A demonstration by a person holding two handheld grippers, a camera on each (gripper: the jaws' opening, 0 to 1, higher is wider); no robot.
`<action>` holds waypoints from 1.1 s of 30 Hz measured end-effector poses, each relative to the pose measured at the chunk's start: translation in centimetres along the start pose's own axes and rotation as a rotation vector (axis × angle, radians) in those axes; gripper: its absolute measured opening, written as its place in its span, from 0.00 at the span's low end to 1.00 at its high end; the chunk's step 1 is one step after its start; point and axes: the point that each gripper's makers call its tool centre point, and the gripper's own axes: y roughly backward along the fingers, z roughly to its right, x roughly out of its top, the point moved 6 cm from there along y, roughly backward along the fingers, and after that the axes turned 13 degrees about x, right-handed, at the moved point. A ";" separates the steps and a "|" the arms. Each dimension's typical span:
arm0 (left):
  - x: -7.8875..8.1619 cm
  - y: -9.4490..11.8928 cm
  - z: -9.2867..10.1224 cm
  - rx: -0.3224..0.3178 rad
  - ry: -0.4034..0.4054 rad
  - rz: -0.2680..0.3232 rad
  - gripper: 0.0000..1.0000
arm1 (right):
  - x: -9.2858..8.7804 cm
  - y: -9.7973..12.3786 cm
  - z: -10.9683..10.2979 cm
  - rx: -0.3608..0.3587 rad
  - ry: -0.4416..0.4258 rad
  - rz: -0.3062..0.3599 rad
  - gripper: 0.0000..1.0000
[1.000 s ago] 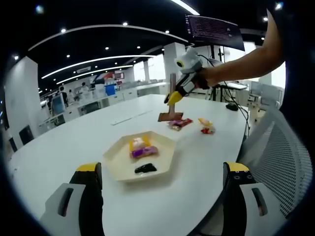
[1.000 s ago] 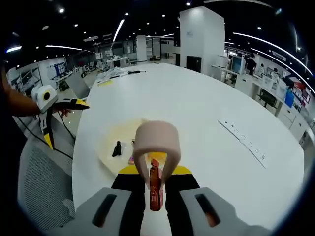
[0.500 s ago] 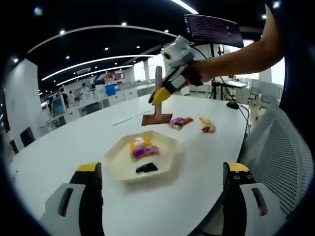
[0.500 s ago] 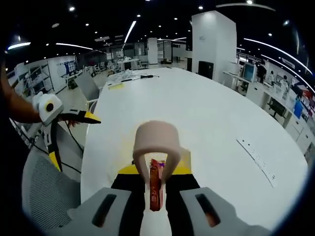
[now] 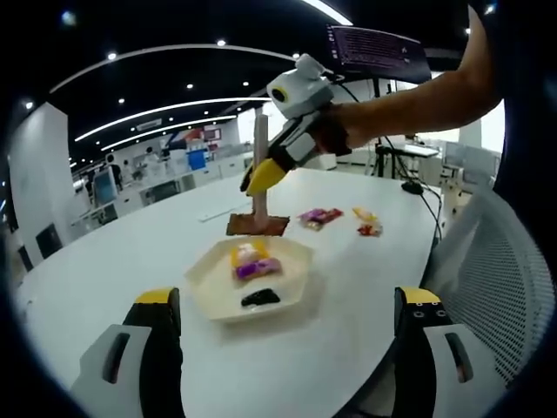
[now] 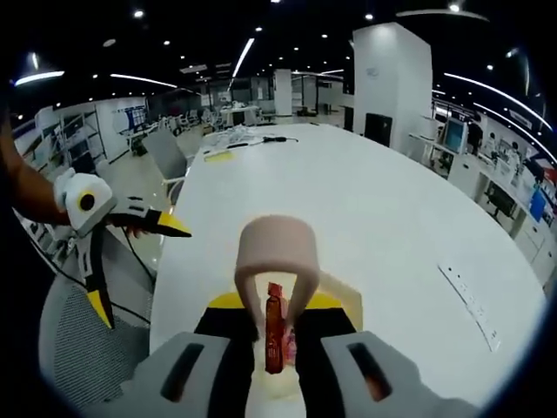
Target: Place the target food into the container with the food tongs after gripping and lifting it, then release it inside without dropping or visibly crushing the food.
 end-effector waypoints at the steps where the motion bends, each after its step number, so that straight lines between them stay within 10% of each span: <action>1: 0.0 0.0 0.0 0.000 -0.001 -0.001 0.99 | 0.0 0.0 0.0 0.004 -0.006 0.002 0.17; 33: -0.2 -0.1 0.1 -0.009 -0.010 -0.009 0.99 | -3.4 8.3 0.0 -0.020 0.136 0.080 0.18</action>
